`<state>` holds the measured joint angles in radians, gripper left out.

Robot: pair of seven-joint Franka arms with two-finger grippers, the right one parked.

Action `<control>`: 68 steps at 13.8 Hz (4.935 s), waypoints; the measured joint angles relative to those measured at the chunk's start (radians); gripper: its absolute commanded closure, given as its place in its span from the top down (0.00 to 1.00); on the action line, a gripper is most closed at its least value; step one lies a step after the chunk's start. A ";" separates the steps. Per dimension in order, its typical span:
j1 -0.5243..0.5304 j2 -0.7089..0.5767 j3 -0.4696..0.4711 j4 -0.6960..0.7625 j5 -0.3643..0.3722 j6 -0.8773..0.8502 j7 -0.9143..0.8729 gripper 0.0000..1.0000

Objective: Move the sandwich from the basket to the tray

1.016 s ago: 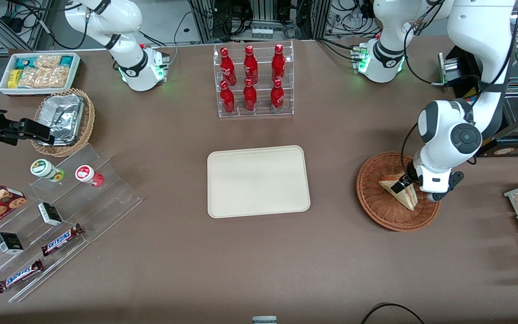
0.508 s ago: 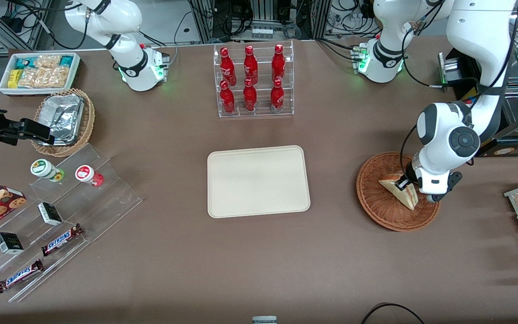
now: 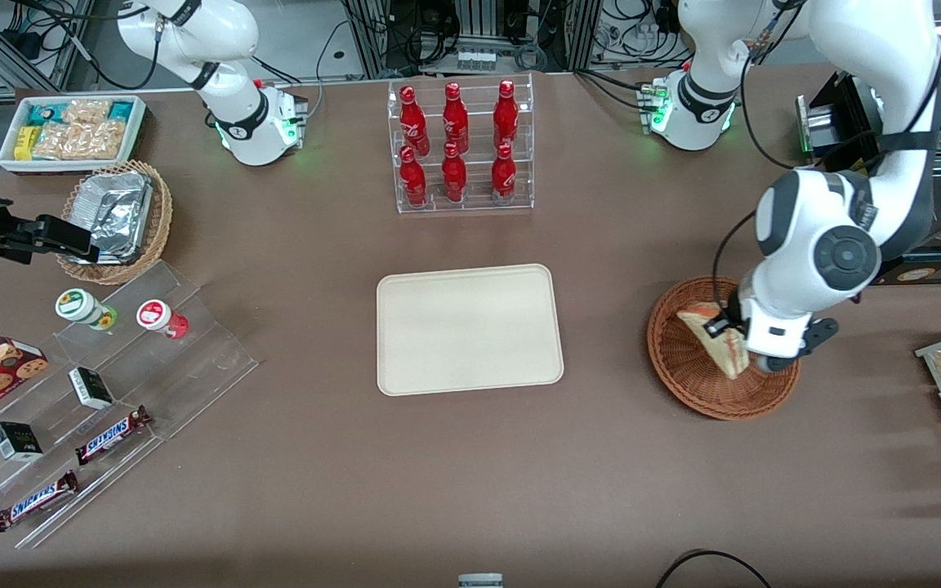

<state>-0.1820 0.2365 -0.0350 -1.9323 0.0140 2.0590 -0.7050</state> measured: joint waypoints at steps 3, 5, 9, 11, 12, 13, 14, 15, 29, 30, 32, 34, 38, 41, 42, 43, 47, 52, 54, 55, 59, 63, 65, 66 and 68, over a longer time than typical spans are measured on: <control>-0.096 0.004 -0.015 0.030 -0.002 -0.003 0.023 0.00; -0.166 0.020 -0.027 0.049 -0.004 -0.003 0.026 0.00; -0.310 0.112 -0.043 0.136 -0.008 -0.003 0.025 0.00; -0.382 0.183 -0.045 0.210 -0.011 -0.002 0.004 0.00; -0.418 0.227 -0.045 0.256 -0.011 -0.002 -0.028 0.00; -0.452 0.275 -0.046 0.305 -0.011 -0.002 -0.057 0.00; -0.480 0.320 -0.046 0.352 -0.011 -0.002 -0.079 0.00; -0.504 0.362 -0.046 0.397 -0.011 -0.001 -0.098 0.00; -0.536 0.595 -0.068 0.653 -0.029 -0.002 -0.178 0.00; -0.536 0.597 -0.068 0.653 -0.029 -0.002 -0.184 0.42; -0.538 0.604 -0.069 0.653 -0.029 -0.002 -0.190 1.00; -0.539 0.606 -0.069 0.654 -0.029 -0.002 -0.192 1.00; -0.539 0.602 -0.069 0.686 -0.029 -0.018 -0.195 1.00; -0.535 0.573 -0.065 0.755 -0.029 -0.117 -0.195 1.00; -0.534 0.556 -0.061 0.776 -0.029 -0.157 -0.195 1.00; -0.531 0.537 -0.056 0.790 -0.029 -0.187 -0.195 1.00; -0.459 0.453 -0.045 0.797 -0.028 -0.317 -0.079 1.00; -0.290 0.335 -0.044 0.697 -0.030 -0.407 0.202 1.00; -0.221 0.256 -0.042 0.608 -0.030 -0.408 0.296 1.00; -0.182 0.214 -0.042 0.564 -0.030 -0.409 0.335 1.00; -0.044 0.084 -0.041 0.431 -0.030 -0.411 0.487 1.00; 0.021 -0.013 -0.041 0.349 -0.030 -0.413 0.535 1.00; 0.031 -0.066 -0.041 0.312 -0.030 -0.428 0.536 1.00; 0.037 -0.088 -0.041 0.302 -0.030 -0.445 0.536 1.00; 0.051 -0.128 -0.040 0.284 -0.029 -0.468 0.536 1.00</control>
<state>-0.1306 0.1082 -0.0753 -1.6486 -0.0152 1.5915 -0.1687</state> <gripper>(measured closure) 0.000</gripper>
